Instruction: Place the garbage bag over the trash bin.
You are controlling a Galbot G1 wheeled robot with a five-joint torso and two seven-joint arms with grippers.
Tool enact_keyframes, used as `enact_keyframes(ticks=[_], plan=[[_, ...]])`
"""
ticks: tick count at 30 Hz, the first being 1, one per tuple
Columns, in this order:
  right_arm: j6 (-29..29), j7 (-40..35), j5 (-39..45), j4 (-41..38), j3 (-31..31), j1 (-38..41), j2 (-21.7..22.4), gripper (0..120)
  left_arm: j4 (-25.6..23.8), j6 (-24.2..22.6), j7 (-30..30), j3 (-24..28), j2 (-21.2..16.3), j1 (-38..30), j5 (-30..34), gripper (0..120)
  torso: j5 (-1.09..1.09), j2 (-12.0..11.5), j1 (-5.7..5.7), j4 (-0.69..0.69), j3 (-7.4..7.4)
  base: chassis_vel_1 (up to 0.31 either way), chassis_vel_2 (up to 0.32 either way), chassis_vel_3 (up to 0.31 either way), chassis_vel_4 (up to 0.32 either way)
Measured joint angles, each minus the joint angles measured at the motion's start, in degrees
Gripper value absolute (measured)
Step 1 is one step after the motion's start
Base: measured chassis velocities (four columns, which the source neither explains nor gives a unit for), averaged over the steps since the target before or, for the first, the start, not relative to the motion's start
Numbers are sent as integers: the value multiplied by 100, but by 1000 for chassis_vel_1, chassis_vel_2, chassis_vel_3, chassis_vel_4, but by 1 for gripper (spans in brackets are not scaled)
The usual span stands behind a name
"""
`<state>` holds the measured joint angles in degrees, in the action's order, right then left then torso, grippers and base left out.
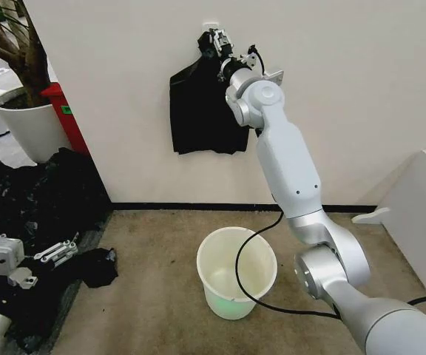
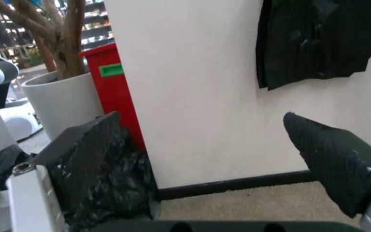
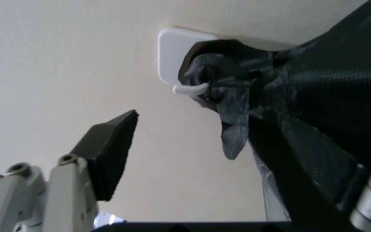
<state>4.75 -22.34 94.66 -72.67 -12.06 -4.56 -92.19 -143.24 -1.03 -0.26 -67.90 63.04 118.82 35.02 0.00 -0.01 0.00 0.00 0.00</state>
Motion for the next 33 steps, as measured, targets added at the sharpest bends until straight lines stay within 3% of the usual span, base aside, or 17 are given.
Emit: enact_keyframes(ticks=[5, 10, 16, 26, 33], plan=[[-22, -18, -51, 80, 72, 77, 3, 54, 0, 10, 7, -2, 22, 0, 0, 100, 0, 0, 0, 0, 0, 0, 0, 0, 0], [-26, -25, -132, 91, 163, 78, 3, 39, 0, 15, 9, -4, 21, -3, 3, 100, 0, 1, 0, 0, 0, 0, 0, 0, 0], [-33, -25, -208, 139, 215, 85, 4, 35, 0, 17, 19, -2, 15, -7, 13, 100, 0, 1, 0, 0, 0, 0, 0, 0, 0], [-27, -51, -217, 209, 249, 168, 4, 0, 0, 20, 25, 2, 63, -36, 27, 100, 0, 1, 0, 0, 0, 0, 0, 0, 0], [-27, -76, -203, 296, 243, 204, 5, 0, 0, 31, 40, 4, 83, -59, 33, 100, 0, 1, 0, 0, 0, 0, 0, 0, 0]])
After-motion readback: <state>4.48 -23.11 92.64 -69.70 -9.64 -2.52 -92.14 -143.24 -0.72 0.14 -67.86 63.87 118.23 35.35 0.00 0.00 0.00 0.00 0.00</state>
